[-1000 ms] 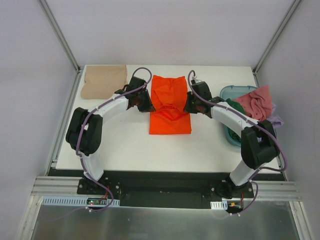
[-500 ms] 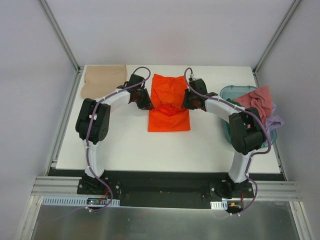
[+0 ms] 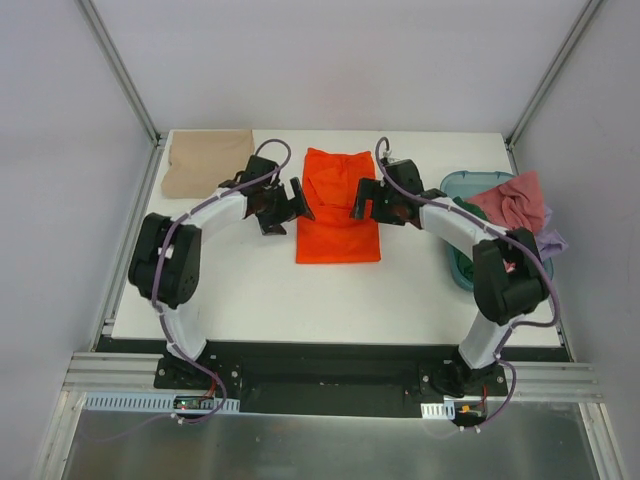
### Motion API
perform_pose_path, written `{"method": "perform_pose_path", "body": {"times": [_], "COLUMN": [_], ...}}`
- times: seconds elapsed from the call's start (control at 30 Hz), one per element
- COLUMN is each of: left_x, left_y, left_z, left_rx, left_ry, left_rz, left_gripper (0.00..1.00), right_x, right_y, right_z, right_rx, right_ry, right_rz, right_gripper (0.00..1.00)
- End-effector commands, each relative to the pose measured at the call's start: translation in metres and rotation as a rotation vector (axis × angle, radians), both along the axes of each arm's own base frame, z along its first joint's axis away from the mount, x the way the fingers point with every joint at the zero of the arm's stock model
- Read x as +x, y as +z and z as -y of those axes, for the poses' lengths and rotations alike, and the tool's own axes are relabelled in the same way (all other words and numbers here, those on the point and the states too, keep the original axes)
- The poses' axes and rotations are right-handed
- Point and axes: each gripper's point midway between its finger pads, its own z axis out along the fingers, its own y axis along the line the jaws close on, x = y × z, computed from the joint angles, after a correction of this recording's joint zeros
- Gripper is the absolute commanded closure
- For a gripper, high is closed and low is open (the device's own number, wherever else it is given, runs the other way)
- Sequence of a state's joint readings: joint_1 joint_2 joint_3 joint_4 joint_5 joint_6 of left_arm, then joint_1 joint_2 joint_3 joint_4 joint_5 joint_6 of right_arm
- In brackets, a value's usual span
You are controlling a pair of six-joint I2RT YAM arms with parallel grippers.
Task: Fold and stack the t-shirts
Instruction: Fold the folded rectangular tshirt in 1/3 of the way, then grab one side of the 2/3 rectangular tshirt with both arms
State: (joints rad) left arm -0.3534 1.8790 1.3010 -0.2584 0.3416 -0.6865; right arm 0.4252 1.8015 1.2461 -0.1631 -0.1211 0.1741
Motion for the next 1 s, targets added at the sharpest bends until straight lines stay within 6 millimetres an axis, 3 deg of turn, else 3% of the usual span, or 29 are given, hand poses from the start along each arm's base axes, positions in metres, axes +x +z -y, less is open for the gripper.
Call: {"method": "perform_pose_path", "body": {"times": [0.0, 0.1, 0.23, 0.33, 0.4, 0.5, 0.6, 0.77, 0.97], "left_x": [-0.032, -0.061, -0.094, -0.108, -0.107, -0.103, -0.098, -0.086, -0.081], "left_y": [0.043, 0.036, 0.015, 0.003, -0.002, -0.007, -0.018, -0.031, -0.045], "left_z": [-0.008, -0.012, -0.022, -0.024, -0.023, -0.02, -0.021, -0.016, -0.002], "left_rx": [0.0, 0.009, 0.029, 0.01, 0.007, 0.004, 0.027, 0.044, 0.006], "left_ry": [0.003, -0.003, 0.006, 0.002, 0.001, -0.006, 0.015, 0.017, -0.022], "left_rz": [0.096, 0.083, 0.037, 0.025, 0.029, 0.011, -0.015, -0.042, -0.101], "left_gripper": [0.01, 0.01, 0.01, 0.03, 0.09, 0.27, 0.38, 0.48, 0.67], "right_x": [-0.044, -0.078, -0.108, -0.122, -0.126, -0.124, -0.121, -0.117, -0.113], "right_y": [0.036, 0.034, 0.027, 0.008, -0.002, -0.009, -0.014, -0.022, -0.032], "right_z": [-0.014, -0.016, 0.001, 0.02, 0.032, 0.032, 0.034, 0.038, 0.043], "right_rx": [0.059, 0.033, 0.038, 0.036, 0.03, 0.08, 0.094, 0.079, 0.057], "right_ry": [0.103, 0.138, 0.063, -0.025, -0.088, -0.11, -0.128, -0.147, -0.167], "right_rz": [0.044, 0.043, 0.027, -0.031, -0.059, -0.062, -0.082, -0.093, -0.109], "right_gripper": [0.04, 0.04, 0.04, 0.04, 0.04, 0.04, 0.04, 0.03, 0.03]}}
